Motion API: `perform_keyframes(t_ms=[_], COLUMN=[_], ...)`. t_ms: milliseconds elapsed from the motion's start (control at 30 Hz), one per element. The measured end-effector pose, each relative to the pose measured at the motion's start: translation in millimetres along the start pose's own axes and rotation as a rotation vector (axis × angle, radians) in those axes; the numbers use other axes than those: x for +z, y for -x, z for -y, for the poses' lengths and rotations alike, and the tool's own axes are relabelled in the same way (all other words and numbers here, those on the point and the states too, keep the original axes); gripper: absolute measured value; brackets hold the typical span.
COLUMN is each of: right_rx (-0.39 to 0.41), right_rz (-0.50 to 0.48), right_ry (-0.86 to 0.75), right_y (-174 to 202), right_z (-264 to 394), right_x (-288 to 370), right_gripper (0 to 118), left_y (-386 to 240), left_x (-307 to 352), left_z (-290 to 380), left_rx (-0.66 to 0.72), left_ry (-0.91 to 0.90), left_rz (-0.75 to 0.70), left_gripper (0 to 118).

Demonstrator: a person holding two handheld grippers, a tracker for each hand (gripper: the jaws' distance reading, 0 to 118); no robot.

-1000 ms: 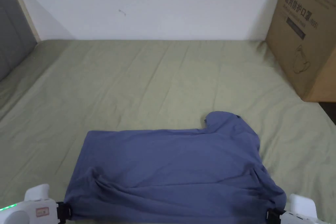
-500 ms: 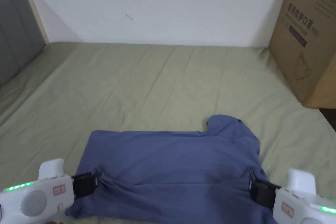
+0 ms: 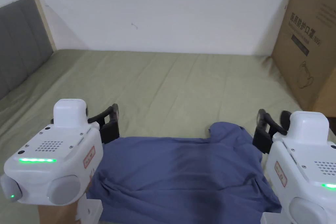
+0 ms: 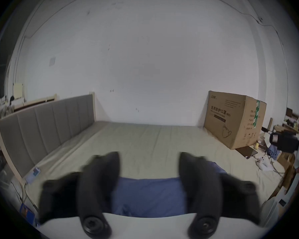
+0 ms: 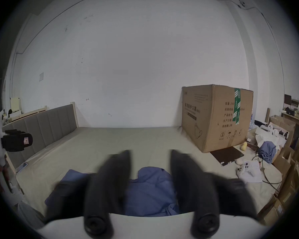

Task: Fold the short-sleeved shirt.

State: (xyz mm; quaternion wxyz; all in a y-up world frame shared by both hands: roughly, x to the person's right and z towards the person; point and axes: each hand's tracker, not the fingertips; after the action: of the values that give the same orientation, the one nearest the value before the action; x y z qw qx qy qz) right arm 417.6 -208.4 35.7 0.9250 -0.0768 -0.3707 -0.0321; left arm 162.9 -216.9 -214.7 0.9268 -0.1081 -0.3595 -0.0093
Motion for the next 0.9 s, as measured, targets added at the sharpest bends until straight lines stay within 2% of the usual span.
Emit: perform_keyframes(t_ms=[33,67,300,400,600,900], right_rx=[0.009,0.016,0.015,0.006,0.019,0.037], right_rz=[0.006,0.012,-0.006,-0.014,-0.025,-0.010], right_ry=[0.000,-0.005,-0.002,0.009,0.044,0.122], right_y=[2,3,0,1,-4,-2], right_z=[0,1,4,3,6,18], right_x=[-2,-2,-12,-17,-51,-99], right_gripper=[13,0,0,0,0,0], left_y=[-2,-5,-6,-1,28,91], left_x=[0,-3,-20,-41,-110,-244], left_z=[2,4,17,20,27,65], left_rx=[-0.012,-0.013,-0.052,-0.067,-0.082,0.063], left_ry=[-0.004,0.004,0.070,0.157,0.370,0.636], left_rz=[0.011,0.008,-0.010,-0.016,0.013,0.002], left_gripper=[26,0,0,0,0,0])
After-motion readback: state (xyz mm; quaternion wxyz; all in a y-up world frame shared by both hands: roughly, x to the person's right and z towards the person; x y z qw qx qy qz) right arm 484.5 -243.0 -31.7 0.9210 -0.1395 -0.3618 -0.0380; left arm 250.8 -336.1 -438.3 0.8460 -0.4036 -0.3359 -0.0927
